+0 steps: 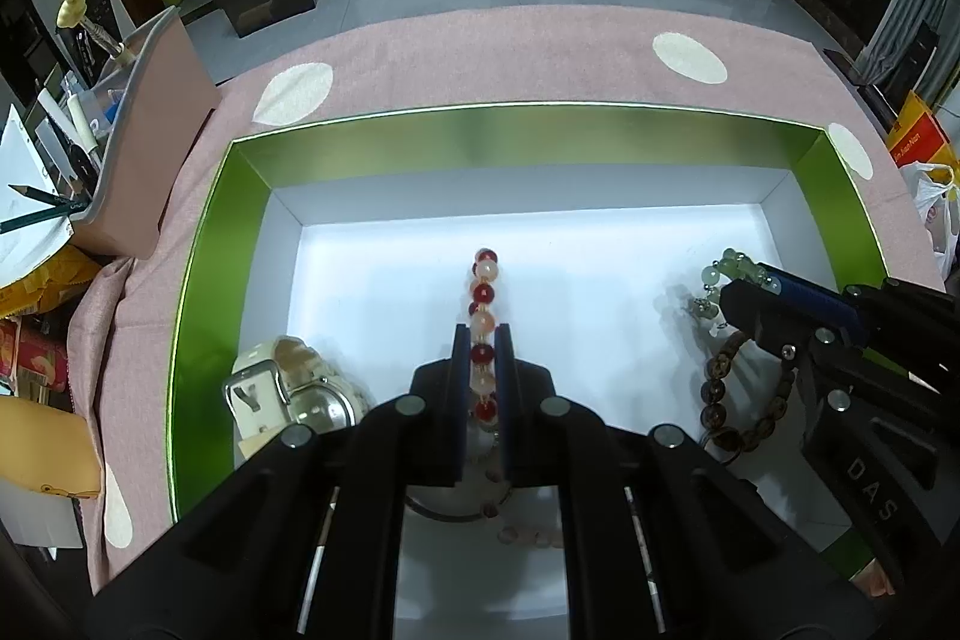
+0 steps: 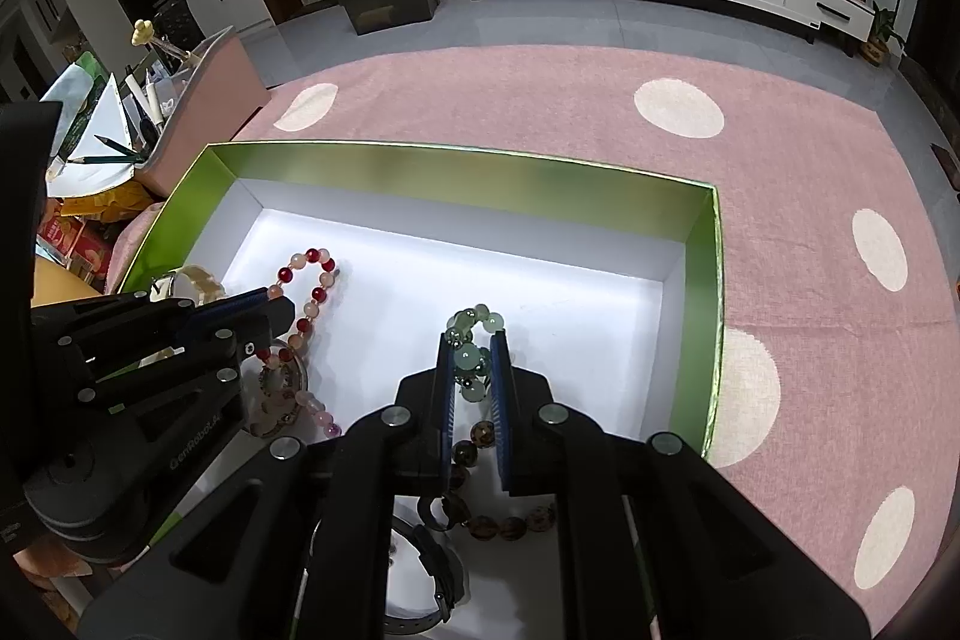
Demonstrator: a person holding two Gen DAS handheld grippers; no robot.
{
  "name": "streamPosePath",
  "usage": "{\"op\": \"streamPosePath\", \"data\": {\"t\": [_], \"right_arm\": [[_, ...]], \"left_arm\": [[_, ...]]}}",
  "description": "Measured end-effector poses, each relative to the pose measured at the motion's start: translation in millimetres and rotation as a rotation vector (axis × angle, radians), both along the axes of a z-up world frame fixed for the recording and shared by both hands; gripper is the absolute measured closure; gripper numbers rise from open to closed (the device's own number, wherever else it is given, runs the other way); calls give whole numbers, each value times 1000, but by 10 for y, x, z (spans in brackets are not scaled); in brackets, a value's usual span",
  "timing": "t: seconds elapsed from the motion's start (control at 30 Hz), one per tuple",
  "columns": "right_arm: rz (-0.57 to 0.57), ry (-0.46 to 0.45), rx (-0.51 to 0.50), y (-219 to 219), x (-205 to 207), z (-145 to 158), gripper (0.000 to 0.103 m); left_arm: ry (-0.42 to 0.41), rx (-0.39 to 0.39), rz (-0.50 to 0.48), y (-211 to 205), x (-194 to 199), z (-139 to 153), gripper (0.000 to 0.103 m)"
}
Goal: Organize jewelry
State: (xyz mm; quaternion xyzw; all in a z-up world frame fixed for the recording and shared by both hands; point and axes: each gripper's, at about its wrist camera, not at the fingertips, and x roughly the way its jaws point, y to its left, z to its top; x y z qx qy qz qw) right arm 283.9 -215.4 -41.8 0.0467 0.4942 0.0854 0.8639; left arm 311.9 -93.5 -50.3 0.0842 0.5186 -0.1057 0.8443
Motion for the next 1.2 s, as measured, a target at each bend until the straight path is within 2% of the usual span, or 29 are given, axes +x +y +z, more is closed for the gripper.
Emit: {"op": "streamPosePath", "data": {"t": [0.2,0.37,0.47,0.53,0.67,0.73,0.77,0.8,0.87,0.93,1.07,1.2], "right_arm": [[-1,-4,-7,3,-8,24,92],[-2,-14,-15,-13,-47,76,92],[-5,-19,-24,-34,-82,114,91],[0,-29,-26,-33,-110,142,91],[4,-49,-44,-28,-176,219,91],[1,-59,-45,-40,-229,278,90],[-1,-63,-45,-46,-249,304,87],[-4,-66,-45,-50,-259,326,80],[-14,-76,-48,-69,-313,394,70],[-27,-89,-53,-87,-369,468,60],[-50,-107,-47,-126,-490,631,32],[-75,-125,-65,-133,-614,849,12]], "left_arm": [[-5,-1,-4,-7,-34,34,93],[-11,-4,-3,-4,-68,78,84],[-17,-6,1,6,-91,112,72],[-18,-11,4,21,-109,141,59],[-35,-1,7,40,-166,226,53],[-44,-5,11,70,-209,292,44],[-49,-5,12,81,-233,323,42],[-53,-3,13,90,-244,346,35],[-66,0,19,120,-293,424,31],[-79,2,22,141,-348,503,22],[-108,6,23,199,-469,681,13],[-137,19,30,259,-598,895,4]]}}
